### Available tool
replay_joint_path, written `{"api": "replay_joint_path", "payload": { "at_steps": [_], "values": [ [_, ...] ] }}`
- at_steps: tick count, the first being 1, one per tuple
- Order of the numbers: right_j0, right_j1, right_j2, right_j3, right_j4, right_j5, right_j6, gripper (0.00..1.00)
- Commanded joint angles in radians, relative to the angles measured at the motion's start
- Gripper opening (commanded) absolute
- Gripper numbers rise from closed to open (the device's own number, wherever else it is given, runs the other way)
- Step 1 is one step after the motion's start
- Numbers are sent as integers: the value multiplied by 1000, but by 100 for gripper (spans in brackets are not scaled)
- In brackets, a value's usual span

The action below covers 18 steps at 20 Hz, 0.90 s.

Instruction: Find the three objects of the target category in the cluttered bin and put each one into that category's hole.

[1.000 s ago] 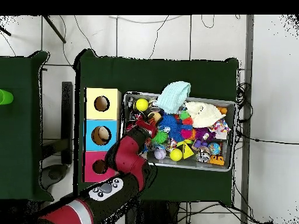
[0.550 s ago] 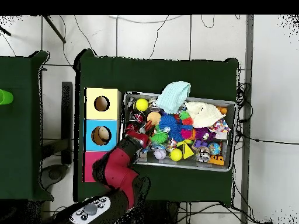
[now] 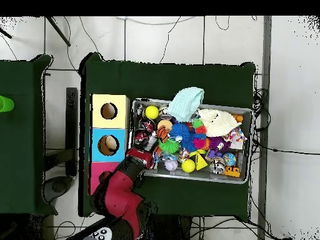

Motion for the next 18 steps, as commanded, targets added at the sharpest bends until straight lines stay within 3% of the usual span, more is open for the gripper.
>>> {"api": "replay_joint_path", "payload": {
  "at_steps": [1,4,9,18],
  "values": [
    [-138,51,216,3,-143,-213,416,100],
    [-162,74,214,-19,-165,-252,411,100],
    [-164,74,202,-29,-163,-224,366,100],
    [-109,109,162,-58,-68,-172,300,100]
  ]
}}
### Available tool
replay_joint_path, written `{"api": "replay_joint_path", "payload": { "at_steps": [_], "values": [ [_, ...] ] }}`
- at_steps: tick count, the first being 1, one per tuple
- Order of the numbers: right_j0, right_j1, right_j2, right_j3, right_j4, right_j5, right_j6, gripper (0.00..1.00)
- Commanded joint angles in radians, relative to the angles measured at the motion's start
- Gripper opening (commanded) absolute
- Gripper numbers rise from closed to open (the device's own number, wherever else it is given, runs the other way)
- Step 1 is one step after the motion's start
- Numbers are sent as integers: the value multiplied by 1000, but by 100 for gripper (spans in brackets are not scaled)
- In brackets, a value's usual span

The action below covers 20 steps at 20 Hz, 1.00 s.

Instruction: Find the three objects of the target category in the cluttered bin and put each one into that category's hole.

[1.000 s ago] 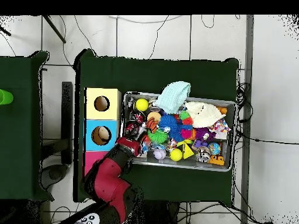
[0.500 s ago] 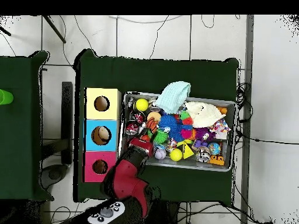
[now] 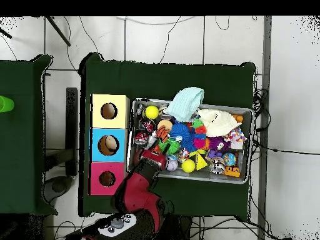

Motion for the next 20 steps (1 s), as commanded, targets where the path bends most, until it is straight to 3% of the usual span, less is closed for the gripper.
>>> {"api": "replay_joint_path", "payload": {
  "at_steps": [1,6,15,20],
  "values": [
    [23,38,114,-71,62,15,148,100],
    [-20,22,139,-108,31,79,151,100],
    [-76,57,164,-158,5,56,159,100],
    [-129,46,197,-182,-27,133,128,100]
  ]
}}
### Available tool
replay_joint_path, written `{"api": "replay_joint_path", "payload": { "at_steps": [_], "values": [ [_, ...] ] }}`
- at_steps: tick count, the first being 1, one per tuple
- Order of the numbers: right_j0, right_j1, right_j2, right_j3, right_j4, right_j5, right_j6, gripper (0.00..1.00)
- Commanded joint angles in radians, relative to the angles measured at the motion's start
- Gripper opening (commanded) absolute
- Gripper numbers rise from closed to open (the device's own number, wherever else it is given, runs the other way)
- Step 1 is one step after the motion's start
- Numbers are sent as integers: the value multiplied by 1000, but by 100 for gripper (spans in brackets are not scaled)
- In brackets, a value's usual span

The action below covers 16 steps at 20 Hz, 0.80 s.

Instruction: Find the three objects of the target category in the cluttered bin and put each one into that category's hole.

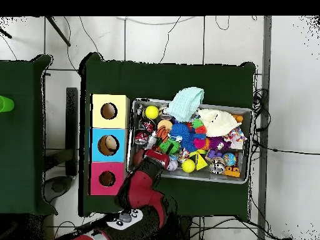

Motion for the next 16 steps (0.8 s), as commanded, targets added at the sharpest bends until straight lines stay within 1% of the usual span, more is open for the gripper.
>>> {"api": "replay_joint_path", "payload": {
  "at_steps": [1,3,7,11,16],
  "values": [
    [-72,38,164,-171,-14,139,110,100],
    [-69,56,157,-184,5,148,91,100],
    [-57,80,141,-198,24,137,86,100],
    [-5,121,91,-216,99,138,53,100],
    [40,146,55,-234,179,164,28,100]
  ]
}}
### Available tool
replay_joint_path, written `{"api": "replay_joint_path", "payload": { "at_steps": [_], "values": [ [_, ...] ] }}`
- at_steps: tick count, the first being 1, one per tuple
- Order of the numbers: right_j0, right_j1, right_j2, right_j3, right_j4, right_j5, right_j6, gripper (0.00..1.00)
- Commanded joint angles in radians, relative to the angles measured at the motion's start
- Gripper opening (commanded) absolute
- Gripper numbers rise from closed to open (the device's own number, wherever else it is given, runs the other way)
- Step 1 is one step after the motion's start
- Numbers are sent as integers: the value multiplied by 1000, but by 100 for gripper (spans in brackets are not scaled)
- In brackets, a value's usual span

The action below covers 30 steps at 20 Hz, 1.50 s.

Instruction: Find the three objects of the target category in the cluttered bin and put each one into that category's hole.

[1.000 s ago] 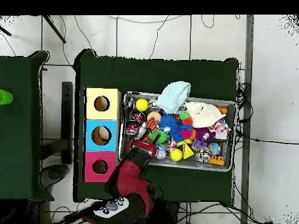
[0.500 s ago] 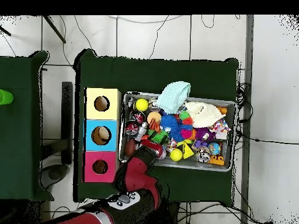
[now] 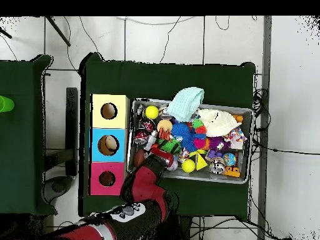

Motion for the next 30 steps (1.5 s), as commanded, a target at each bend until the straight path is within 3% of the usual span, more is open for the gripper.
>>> {"api": "replay_joint_path", "payload": {
  "at_steps": [1,6,10,22,30],
  "values": [
    [49,82,65,-188,135,115,17,100],
    [102,107,9,-218,248,197,-19,100],
    [127,110,-37,-253,286,287,-22,100],
    [112,131,-47,-302,218,278,80,100],
    [48,96,12,-297,88,193,138,100]
  ]
}}
